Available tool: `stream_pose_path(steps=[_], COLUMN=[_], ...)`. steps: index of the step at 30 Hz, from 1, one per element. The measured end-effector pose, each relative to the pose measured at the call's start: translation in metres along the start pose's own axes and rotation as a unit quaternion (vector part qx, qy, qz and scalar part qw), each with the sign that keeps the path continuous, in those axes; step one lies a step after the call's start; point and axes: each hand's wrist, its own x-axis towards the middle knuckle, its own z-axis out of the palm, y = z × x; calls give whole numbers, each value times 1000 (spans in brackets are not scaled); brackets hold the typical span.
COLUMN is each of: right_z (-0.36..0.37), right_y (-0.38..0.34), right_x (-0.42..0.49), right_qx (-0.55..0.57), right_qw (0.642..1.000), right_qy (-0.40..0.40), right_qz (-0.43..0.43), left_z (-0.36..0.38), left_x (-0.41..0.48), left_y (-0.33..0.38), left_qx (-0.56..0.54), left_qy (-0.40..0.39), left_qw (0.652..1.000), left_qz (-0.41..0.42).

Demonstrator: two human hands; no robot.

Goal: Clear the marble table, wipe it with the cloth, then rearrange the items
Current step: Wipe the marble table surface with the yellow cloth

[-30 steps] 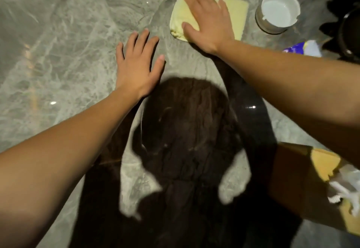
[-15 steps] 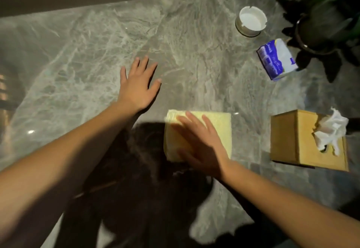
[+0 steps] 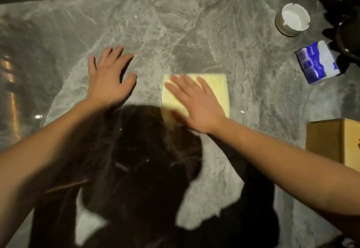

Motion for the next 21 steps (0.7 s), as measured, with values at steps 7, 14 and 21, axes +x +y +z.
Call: stream_pose_path(steps=[7, 14, 21], right_z=[-26, -43, -45], right_y=[53, 84, 84], right_x=[149, 250, 256], right_qx=[7, 3, 53], right_qw=[998, 993, 990], right_qy=[40, 72, 79], right_qz=[38, 91, 107], left_z=[10, 13, 11], left_x=[1, -1, -1], left_y=[-9, -11, -12], left_qx=[69, 47, 50], left_qy=[5, 24, 20], left_qw=[997, 998, 998], left_qz=[21, 31, 29])
